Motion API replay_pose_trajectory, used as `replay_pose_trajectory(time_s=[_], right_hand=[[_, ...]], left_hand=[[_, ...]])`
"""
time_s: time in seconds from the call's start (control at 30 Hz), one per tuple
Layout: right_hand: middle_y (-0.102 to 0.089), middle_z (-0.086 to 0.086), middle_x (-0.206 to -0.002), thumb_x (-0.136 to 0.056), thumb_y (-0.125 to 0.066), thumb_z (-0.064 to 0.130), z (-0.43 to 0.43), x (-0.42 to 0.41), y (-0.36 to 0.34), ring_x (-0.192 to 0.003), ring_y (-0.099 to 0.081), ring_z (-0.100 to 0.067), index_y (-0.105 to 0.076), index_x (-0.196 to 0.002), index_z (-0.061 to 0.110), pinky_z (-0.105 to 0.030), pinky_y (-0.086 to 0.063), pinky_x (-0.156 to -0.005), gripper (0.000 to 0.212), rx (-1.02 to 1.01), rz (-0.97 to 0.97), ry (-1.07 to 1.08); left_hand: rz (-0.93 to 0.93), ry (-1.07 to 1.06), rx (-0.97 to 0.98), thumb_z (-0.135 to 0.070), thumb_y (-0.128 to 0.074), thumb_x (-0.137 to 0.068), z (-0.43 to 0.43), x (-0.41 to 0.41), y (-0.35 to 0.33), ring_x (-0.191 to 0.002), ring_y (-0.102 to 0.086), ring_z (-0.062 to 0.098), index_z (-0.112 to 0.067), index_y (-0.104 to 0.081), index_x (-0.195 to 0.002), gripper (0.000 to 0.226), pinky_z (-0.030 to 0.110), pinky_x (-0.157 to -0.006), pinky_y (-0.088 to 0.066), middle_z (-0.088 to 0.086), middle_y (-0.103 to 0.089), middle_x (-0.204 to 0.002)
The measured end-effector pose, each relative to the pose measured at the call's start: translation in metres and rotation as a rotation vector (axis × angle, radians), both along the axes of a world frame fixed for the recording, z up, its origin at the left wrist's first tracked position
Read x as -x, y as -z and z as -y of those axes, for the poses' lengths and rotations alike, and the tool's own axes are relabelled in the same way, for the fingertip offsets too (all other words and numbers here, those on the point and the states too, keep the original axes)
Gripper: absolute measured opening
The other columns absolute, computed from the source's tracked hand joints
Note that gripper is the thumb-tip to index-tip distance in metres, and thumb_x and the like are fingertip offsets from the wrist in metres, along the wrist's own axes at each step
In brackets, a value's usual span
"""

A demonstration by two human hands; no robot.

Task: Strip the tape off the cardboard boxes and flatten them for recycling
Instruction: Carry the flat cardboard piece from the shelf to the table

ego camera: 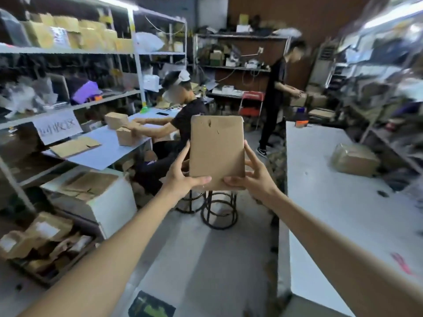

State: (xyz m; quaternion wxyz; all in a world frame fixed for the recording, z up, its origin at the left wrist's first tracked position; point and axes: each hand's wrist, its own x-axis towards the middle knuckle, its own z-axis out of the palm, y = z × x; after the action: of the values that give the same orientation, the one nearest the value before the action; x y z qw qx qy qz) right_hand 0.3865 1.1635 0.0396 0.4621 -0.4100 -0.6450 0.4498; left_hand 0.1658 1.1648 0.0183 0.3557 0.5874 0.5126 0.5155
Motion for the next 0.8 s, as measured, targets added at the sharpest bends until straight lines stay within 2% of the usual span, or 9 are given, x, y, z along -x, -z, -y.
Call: replay_pose_trajectory(time_s=[0.17, 0.3, 0.4, 0.5, 0.6, 0.63, 0.73, 0.8], right_hand=[[-0.046, -0.007, -0.141, -0.066, -0.085, 0.005, -0.031, -0.016, 0.012, -0.101, -0.066, -0.010, -0.014, -0.151, 0.040, -0.028, -0.059, -0.076, 0.115, 0.026, 0.012, 0.115], [-0.046, -0.010, -0.142, -0.066, -0.085, 0.009, -0.076, -0.026, 0.023, -0.114, -0.060, -0.023, -0.014, -0.150, 0.042, -0.038, -0.057, -0.086, 0.115, 0.042, 0.033, 0.197], [-0.044, -0.006, -0.143, -0.066, -0.086, 0.012, -0.120, -0.033, 0.029, -0.116, -0.056, -0.020, -0.014, -0.150, 0.041, -0.026, -0.056, -0.085, 0.114, 0.032, 0.065, 0.238], [-0.045, -0.005, -0.142, -0.068, -0.085, 0.010, -0.166, -0.043, 0.030, -0.120, -0.054, -0.021, -0.015, -0.150, 0.040, -0.031, -0.055, -0.089, 0.113, 0.016, 0.055, 0.260], [-0.046, -0.008, -0.141, -0.069, -0.083, 0.006, -0.215, -0.054, 0.028, -0.117, -0.056, -0.023, -0.014, -0.151, 0.038, -0.026, -0.057, -0.082, 0.112, 0.029, 0.038, 0.289], [-0.045, -0.009, -0.142, -0.069, -0.083, 0.006, -0.231, -0.058, 0.027, -0.117, -0.056, -0.024, -0.013, -0.151, 0.038, -0.027, -0.057, -0.083, 0.112, 0.033, 0.043, 0.303], [-0.041, -0.010, -0.146, -0.069, -0.085, 0.011, -0.276, -0.071, 0.023, -0.124, -0.051, -0.028, -0.012, -0.151, 0.038, -0.044, -0.051, -0.097, 0.114, 0.050, 0.064, 0.362], [-0.039, -0.010, -0.148, -0.068, -0.085, 0.010, -0.303, -0.079, 0.025, -0.127, -0.049, -0.029, -0.013, -0.151, 0.038, -0.049, -0.048, -0.099, 0.113, 0.066, 0.068, 0.398]], left_hand=[[0.019, 0.152, 0.038, -0.015, -0.094, -0.061, -0.055, -0.014, 0.010, -0.136, -0.046, 0.027, -0.047, -0.021, -0.152, 0.121, 0.049, -0.110, -0.042, 0.003, -0.044, -0.151], [-0.014, 0.197, 0.060, -0.022, -0.095, -0.059, -0.113, -0.025, 0.021, -0.137, -0.044, 0.026, -0.048, -0.021, -0.152, 0.122, 0.049, -0.111, -0.041, 0.004, -0.045, -0.151], [-0.019, 0.243, 0.056, -0.027, -0.095, -0.057, -0.165, -0.032, 0.028, -0.137, -0.045, 0.024, -0.047, -0.022, -0.153, 0.122, 0.050, -0.111, -0.041, 0.005, -0.043, -0.152], [0.000, 0.295, 0.066, -0.024, -0.095, -0.060, -0.221, -0.043, 0.028, -0.132, -0.049, 0.019, -0.049, -0.023, -0.152, 0.119, 0.048, -0.107, -0.046, -0.001, -0.039, -0.155], [0.010, 0.334, 0.087, -0.020, -0.093, -0.062, -0.278, -0.058, 0.023, -0.138, -0.044, 0.023, -0.047, -0.024, -0.152, 0.117, 0.051, -0.110, -0.042, -0.003, -0.036, -0.157], [0.012, 0.343, 0.094, -0.020, -0.093, -0.062, -0.296, -0.063, 0.022, -0.139, -0.042, 0.024, -0.047, -0.023, -0.152, 0.117, 0.052, -0.111, -0.041, -0.004, -0.033, -0.158], [0.022, 0.378, 0.099, -0.019, -0.093, -0.064, -0.348, -0.079, 0.020, -0.141, -0.040, 0.025, -0.045, -0.022, -0.153, 0.117, 0.052, -0.111, -0.040, -0.005, -0.032, -0.159], [0.027, 0.408, 0.103, -0.018, -0.092, -0.065, -0.379, -0.090, 0.022, -0.143, -0.038, 0.025, -0.045, -0.023, -0.153, 0.115, 0.052, -0.112, -0.039, -0.005, -0.029, -0.161]])
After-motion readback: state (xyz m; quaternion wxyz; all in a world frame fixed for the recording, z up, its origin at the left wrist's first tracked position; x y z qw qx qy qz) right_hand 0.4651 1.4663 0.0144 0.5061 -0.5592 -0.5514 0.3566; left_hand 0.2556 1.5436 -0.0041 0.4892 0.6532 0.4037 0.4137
